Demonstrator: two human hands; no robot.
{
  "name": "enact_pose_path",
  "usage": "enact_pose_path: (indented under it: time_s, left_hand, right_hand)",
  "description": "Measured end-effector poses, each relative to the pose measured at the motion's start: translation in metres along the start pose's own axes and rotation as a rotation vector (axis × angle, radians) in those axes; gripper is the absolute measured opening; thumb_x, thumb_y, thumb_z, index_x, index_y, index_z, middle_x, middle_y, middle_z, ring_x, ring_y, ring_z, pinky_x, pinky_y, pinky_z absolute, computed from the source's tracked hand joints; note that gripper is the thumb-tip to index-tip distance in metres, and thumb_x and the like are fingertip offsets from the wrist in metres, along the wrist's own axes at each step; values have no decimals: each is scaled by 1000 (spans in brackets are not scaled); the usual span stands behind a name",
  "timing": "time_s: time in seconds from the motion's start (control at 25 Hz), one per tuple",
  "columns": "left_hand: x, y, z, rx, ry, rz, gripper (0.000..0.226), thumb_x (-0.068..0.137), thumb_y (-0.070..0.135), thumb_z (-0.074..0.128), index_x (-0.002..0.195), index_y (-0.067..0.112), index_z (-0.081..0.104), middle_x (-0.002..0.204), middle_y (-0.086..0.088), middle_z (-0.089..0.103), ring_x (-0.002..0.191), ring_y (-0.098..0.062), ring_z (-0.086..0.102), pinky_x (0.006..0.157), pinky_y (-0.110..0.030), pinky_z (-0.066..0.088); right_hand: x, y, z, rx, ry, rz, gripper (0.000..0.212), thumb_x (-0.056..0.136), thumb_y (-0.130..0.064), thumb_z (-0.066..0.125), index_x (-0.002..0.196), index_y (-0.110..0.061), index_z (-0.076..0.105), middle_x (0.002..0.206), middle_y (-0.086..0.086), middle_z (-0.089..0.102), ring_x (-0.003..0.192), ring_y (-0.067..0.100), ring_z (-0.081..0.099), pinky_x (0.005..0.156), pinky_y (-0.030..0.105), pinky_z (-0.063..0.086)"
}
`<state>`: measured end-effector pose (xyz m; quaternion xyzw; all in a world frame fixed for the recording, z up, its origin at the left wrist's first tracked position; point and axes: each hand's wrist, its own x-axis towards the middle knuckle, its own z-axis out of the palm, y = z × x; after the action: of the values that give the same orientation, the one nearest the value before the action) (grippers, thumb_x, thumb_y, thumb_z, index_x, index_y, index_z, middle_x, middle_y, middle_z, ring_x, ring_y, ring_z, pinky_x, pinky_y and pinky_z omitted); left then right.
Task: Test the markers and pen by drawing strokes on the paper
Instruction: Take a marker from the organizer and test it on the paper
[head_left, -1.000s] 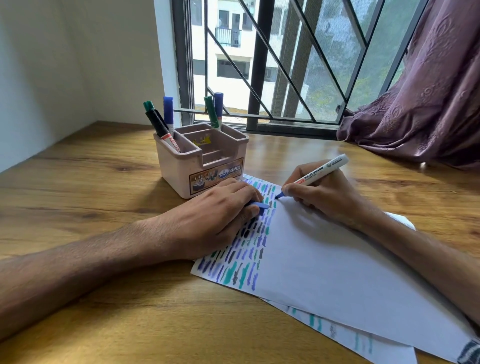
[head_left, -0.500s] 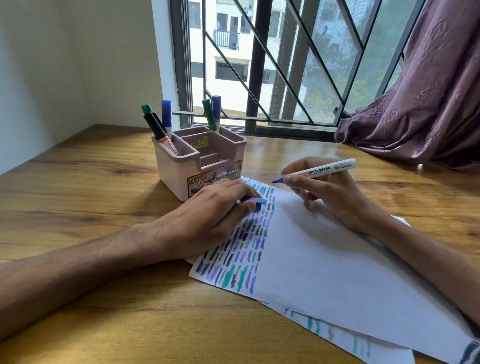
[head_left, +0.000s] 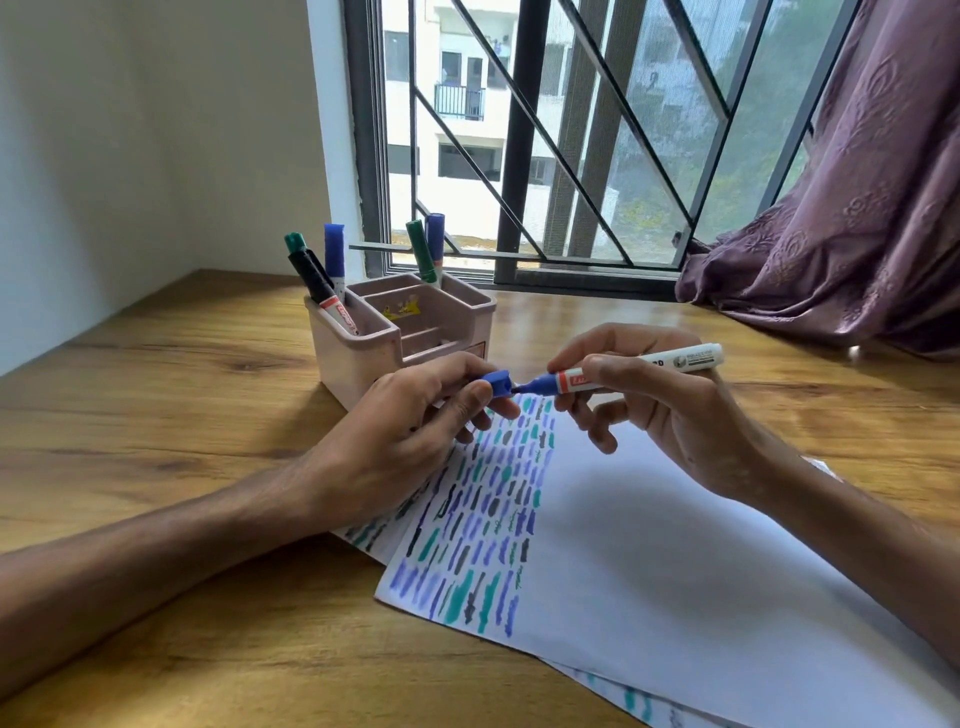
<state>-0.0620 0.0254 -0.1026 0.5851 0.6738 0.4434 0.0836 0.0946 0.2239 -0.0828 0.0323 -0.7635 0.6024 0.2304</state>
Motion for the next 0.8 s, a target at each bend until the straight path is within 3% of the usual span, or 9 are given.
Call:
enact_pose_path:
  time_s: [0.12,0.36,0.52,0.64,0.8]
  left_hand:
    - [0,-2,1,13,3,22,27,104,25,47,125,19,62,107,12,72,100,-12,68,81,-32,58]
    - [1,-2,0,106,-7,47,30,102,29,48,127,24,62,107,18,70,99,-2,66,79,-23,56]
    - [1,-1,0,109,16,78,30,101,35,46,122,24,65,96,16,70,83,-9,65,67,-25,52]
    - [0,2,-2,-38,-20,33,28,102,35,48,114,19,68,85,4,67,66,-21,57,56,-34,49]
    - [6,8,-4,-363,-82,-139,30,100,30,49,108,11,71,73,3,58,62,-11,49,54,-20,44]
  right_hand:
    - [0,1,-1,-24,15,1,24,91,-10,59,101,7,72,82,21,71,66,27,63,51,33,47]
    - [0,0,1,-42,8,-8,21,91,-7,64,102,9,71,83,22,73,68,28,66,49,33,50]
    - [-1,-1,6,-79,8,-22,19,86,-7,77,96,8,72,81,17,76,71,30,71,52,33,54]
    - [0,1,5,-54,40,-24,21,81,-13,81,91,5,77,78,19,75,71,27,70,56,33,55]
    - [2,0,6,-36,43,-18,22,78,-13,82,94,2,79,77,22,74,68,24,70,62,28,56]
